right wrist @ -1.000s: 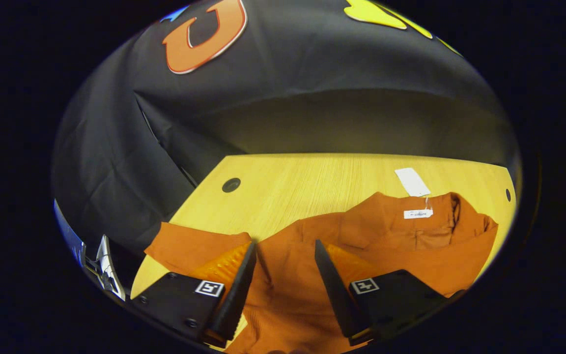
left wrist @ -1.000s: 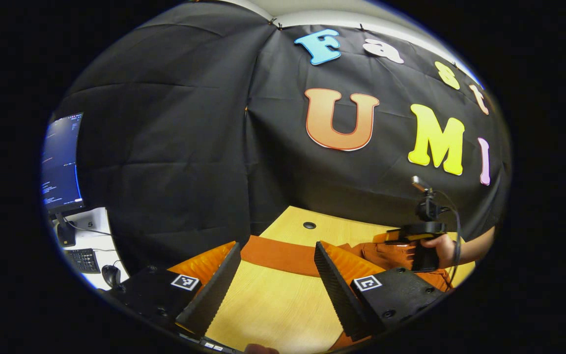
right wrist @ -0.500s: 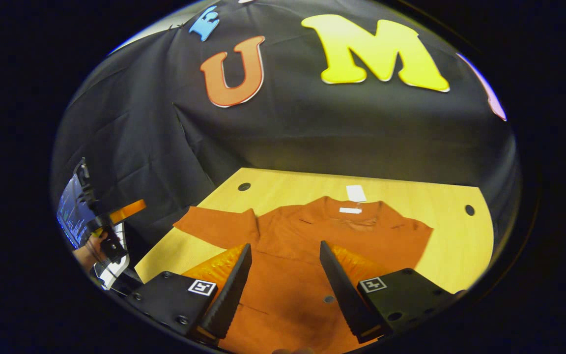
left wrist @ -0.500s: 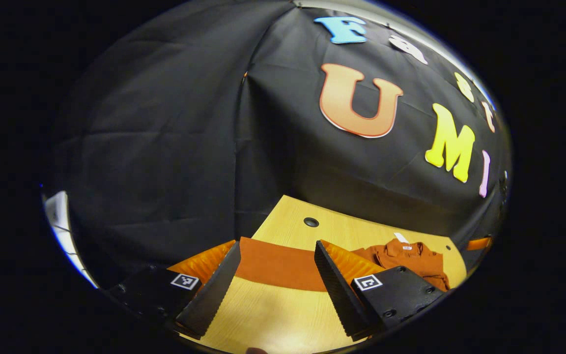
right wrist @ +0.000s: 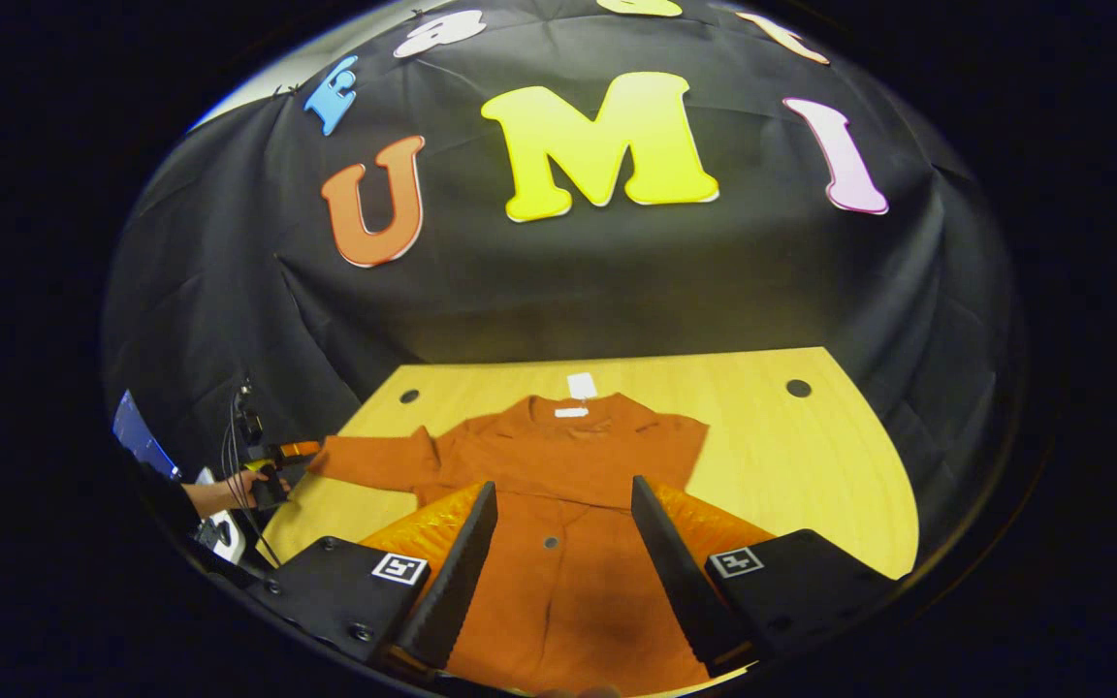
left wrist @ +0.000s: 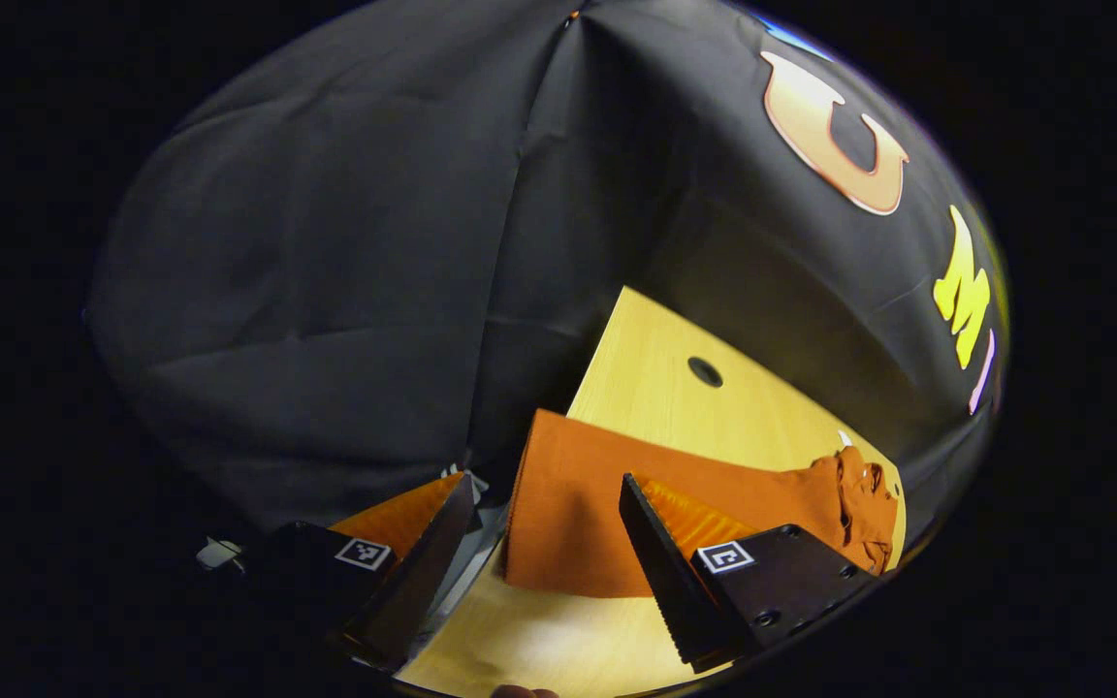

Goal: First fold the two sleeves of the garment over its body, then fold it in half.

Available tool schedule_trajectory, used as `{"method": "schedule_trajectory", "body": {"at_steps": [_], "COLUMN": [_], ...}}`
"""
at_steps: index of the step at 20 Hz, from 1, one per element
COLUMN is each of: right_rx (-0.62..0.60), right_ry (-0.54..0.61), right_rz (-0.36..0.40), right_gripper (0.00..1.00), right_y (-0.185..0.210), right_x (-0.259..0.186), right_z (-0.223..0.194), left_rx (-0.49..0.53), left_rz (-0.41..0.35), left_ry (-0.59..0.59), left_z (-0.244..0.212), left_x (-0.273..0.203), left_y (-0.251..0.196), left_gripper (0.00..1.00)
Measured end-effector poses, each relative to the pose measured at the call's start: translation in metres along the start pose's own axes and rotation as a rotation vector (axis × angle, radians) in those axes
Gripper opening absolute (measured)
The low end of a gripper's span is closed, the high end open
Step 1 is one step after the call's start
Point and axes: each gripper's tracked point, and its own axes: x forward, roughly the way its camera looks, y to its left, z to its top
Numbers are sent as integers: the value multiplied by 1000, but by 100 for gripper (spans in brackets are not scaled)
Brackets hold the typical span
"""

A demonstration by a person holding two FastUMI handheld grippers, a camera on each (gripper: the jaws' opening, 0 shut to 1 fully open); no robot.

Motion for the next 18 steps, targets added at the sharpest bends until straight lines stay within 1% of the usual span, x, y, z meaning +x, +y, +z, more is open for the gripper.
{"method": "schedule_trajectory", "body": {"at_steps": [2,4,5,6,7,9,10,11,12,14,15,16,17,18], "right_rx": [34,94,110,125,130,119,108,92,75,45,35,30,30,34], "right_ry": [19,18,16,13,13,3,-4,-9,-12,-13,-15,-22,-28,-36], "right_rz": [-27,-44,-49,-46,-38,-26,-20,-14,-8,5,13,23,32,40], "right_gripper": [90,90,90,90,89,90,90,90,90,90,84,90,90,90], "right_y": [-9,-15,-15,-15,-11,-6,-3,1,5,9,12,15,18,19], "right_x": [-10,-12,-10,-7,-5,-2,-3,-2,-2,-4,-5,-7,-8,-10], "right_z": [-7,-8,-8,-6,-5,0,4,5,7,7,7,9,9,9], "left_rx": [-8,12,26,56,77,104,102,75,64,73,74,78,97,117], "left_rz": [4,10,1,26,35,78,118,105,85,59,31,3,-23,-35], "left_ry": [33,43,46,42,45,28,-2,-22,-8,16,8,-13,-30,-45], "left_z": [-8,-8,-11,-5,-6,2,10,13,13,3,6,13,19,24], "left_x": [10,11,12,4,10,5,3,3,1,-4,-6,-11,-14,-20], "left_y": [4,2,-3,-1,-1,5,12,6,-2,-13,-22,-35,-49,-61], "left_gripper": [99,99,100,86,72,64,44,24,4,3,3,3,3,3]}}
